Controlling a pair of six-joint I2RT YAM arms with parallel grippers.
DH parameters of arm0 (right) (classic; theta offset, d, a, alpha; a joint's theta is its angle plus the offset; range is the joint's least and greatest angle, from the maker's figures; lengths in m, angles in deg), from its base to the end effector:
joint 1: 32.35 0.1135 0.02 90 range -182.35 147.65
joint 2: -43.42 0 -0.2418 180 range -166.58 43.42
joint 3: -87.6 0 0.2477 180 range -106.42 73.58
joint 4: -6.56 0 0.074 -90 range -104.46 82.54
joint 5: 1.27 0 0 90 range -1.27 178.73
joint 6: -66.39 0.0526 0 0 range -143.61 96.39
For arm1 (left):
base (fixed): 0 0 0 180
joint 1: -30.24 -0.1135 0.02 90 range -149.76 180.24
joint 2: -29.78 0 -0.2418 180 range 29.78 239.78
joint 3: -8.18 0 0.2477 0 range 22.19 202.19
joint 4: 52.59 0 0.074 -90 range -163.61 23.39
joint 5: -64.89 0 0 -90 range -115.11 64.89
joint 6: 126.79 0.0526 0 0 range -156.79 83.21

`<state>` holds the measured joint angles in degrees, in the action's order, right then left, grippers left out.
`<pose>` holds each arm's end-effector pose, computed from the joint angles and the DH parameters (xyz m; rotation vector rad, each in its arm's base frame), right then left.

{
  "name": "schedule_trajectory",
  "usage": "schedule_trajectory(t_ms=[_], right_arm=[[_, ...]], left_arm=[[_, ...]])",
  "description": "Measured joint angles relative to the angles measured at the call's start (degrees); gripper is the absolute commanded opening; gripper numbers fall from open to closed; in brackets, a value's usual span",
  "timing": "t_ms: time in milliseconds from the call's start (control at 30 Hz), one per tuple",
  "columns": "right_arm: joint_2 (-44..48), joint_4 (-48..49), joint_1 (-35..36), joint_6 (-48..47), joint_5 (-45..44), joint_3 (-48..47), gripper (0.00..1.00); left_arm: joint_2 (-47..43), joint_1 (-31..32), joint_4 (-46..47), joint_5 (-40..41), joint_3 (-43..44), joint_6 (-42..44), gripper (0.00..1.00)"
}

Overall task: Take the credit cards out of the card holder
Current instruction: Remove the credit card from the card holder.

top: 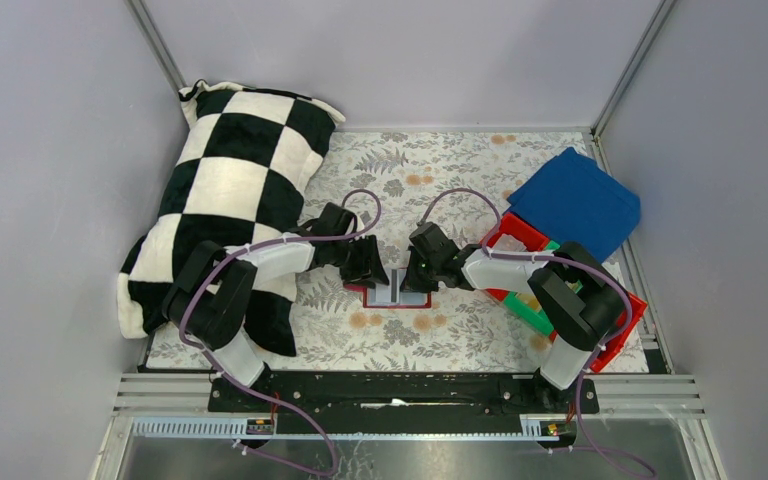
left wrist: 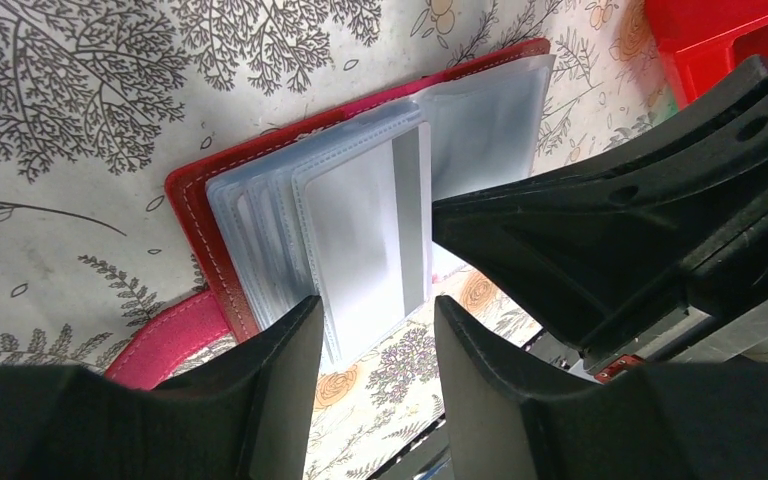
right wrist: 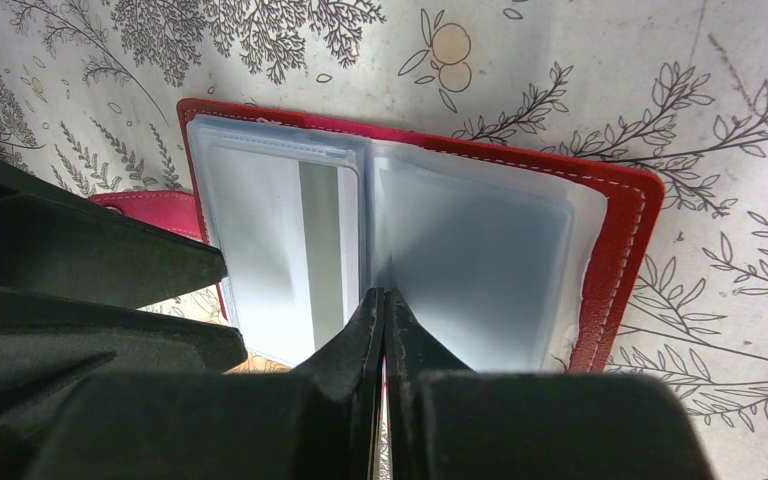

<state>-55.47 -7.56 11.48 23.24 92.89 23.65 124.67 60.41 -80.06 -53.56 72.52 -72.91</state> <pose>0.2450 0.2405 0.1150 0.0331 2.5874 0.7530 0.2620 -0.1813 0.1265 0.0571 2.7703 -1.0196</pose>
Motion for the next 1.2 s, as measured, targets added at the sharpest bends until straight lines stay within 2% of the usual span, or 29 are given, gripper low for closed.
schedule_trajectory(t_ms=[300,467,800,933,1200], right_arm=[[0.04,0.07,-0.02,0.04,0.0,0.09,0.0],[0.17,0.61,-0.02,0.11,0.02,0.44,0.0],[0.48,1.4,-0.02,0.24,-0.02,1.07,0.0],[0.98,1.81,-0.02,0.46,-0.11,1.66,0.0],[4.24,-1.81,-0.42,0.37,-2.01,3.02,0.0]], left_arm=[[0.11,-0.28,2.69,-2.36,-0.31,-2.23,0.47],[0.11,0.02,7.65,-6.45,-1.03,-5.73,0.44],[0.09,0.26,9.31,-8.2,-1.03,-6.82,0.17],[0.09,0.26,9.33,-8.7,-1.03,-6.95,0.0],[0.11,0.22,8.85,-8.46,-1.03,-6.16,0.0]])
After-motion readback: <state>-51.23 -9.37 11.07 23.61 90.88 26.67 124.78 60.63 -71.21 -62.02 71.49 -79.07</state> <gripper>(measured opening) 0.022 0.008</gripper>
